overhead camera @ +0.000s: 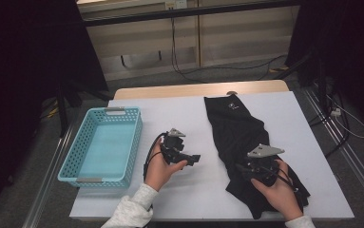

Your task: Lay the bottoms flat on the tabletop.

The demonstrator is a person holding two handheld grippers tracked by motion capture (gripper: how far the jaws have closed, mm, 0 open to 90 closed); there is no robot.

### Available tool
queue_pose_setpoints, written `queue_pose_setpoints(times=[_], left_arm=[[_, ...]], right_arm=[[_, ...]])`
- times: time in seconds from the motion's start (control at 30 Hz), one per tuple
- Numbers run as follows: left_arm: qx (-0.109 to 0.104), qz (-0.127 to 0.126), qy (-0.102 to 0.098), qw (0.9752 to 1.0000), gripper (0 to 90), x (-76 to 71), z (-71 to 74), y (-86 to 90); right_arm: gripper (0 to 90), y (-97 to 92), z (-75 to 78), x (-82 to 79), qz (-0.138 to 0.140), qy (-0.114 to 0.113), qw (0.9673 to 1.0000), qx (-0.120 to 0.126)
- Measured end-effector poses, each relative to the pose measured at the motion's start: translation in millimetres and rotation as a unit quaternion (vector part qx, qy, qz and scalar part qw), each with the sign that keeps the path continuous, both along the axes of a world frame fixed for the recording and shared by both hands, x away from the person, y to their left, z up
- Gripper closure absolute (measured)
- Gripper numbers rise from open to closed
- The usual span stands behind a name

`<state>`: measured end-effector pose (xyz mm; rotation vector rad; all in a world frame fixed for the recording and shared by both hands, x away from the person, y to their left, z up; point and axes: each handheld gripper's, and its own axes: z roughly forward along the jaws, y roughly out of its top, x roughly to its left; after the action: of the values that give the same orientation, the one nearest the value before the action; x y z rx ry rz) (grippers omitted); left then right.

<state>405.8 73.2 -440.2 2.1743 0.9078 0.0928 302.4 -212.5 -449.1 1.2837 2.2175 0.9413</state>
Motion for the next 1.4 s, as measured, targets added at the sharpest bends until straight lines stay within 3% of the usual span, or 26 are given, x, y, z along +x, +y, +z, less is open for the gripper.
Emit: queue_pose_setpoints(times=[0.07,0.17,0.33,0.53,0.63,0.67,0.73,0.87,0.93,1.0,1.07,1.2,1.4], left_arm=[[-0.001,0.003,0.001,1.0,18.4,0.3,-0.1,1.8],[-0.002,0.006,0.0,1.0,18.5,0.8,0.0,4.3],[-0.005,0.012,0.0,0.9999,18.9,0.6,0.2,6.0],[-0.008,0.015,0.002,0.9999,19.0,1.2,1.1,9.1],[-0.007,0.016,0.0,0.9998,19.0,2.3,1.8,10.1],[-0.007,0.016,0.0,0.9998,19.0,2.5,2.2,10.1],[-0.006,0.018,-0.002,0.9998,18.8,2.6,2.6,9.4],[-0.002,0.015,-0.002,0.9999,19.2,3.2,1.7,10.5],[-0.004,0.022,-0.001,0.9998,19.1,3.5,1.4,12.0],[-0.002,0.02,0.0,0.9998,19.1,4.2,1.6,14.1],[-0.004,0.025,0.0,0.9997,19.1,4.2,0.9,15.7],[-0.008,0.027,0.001,0.9996,18.6,4.5,1.7,19.6],[-0.004,0.025,0.001,0.9997,18.5,2.7,2.0,20.2]], right_arm=[[73.7,0.3,-5.5,1.9,0.005,0.012,0.9999,0.002],[90.0,-0.7,-6.1,2.6,0.011,0.008,0.9999,-0.001],[90.0,-8.0,-0.5,-0.2,0.017,0.01,0.9994,0.029],[90.0,-29.4,13.3,-8.0,0.004,-0.007,0.9985,0.054],[90.0,-33.4,15.3,-10.0,-0.002,-0.018,0.9985,0.052],[88.4,-30.6,14.1,-10.2,0.003,-0.018,0.9983,0.056],[68.1,-21.0,10.1,-9.3,0.01,-0.013,0.999,0.043],[57.3,-4.9,-1.9,-3.7,0.019,-0.002,0.9996,0.023],[67.3,0.1,-9.1,-1.4,0.028,0.011,0.9995,0.01],[83.0,1.0,-10.5,-0.9,0.035,0.005,0.9992,0.02],[88.9,0.3,-8.3,-0.9,0.041,0.008,0.9988,0.024],[90.0,-5.0,-4.5,-3.1,0.043,0.01,0.9982,0.04],[90.0,-23.1,7.6,-10.8,0.032,-0.006,0.9976,0.061]])
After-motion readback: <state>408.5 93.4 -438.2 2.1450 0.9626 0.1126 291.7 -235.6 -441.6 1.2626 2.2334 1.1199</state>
